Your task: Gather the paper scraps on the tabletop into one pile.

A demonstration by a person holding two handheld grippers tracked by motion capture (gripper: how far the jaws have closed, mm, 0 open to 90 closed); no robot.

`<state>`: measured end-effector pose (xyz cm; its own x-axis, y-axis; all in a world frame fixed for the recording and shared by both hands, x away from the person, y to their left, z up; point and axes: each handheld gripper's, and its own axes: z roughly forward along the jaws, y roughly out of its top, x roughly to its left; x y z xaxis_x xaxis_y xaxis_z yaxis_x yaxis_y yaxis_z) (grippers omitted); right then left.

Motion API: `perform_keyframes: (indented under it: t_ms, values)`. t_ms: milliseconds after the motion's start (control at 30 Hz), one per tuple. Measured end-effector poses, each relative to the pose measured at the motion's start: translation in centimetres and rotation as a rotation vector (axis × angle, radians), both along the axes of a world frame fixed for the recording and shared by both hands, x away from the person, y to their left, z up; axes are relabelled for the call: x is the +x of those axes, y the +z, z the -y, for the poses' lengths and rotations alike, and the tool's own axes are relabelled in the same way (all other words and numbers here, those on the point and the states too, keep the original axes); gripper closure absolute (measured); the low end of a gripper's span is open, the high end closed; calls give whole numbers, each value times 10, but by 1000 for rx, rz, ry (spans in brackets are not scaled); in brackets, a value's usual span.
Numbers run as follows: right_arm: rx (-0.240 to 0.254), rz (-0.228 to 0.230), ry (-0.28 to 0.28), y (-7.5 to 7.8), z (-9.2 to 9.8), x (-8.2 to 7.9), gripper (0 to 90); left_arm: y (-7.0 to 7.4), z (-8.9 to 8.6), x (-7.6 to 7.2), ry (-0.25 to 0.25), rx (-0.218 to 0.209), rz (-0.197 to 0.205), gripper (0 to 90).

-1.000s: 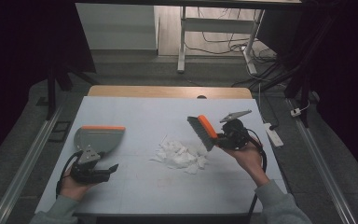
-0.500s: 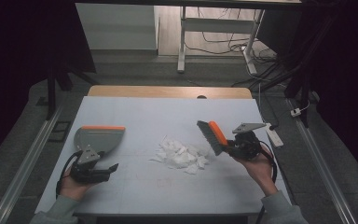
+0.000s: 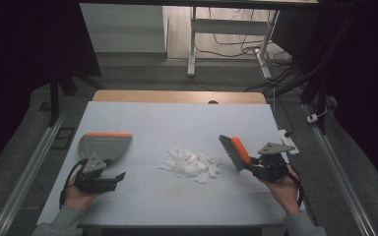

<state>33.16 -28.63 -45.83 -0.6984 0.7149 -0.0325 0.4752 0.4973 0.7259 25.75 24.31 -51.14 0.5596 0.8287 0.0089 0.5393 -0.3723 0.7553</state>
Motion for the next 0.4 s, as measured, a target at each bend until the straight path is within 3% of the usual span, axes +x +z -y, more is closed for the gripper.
perform_keyframes:
  t_ms: [400]
  values:
    - [22, 33, 2, 0, 6, -3, 699, 1, 1, 0, -3, 1, 5, 271]
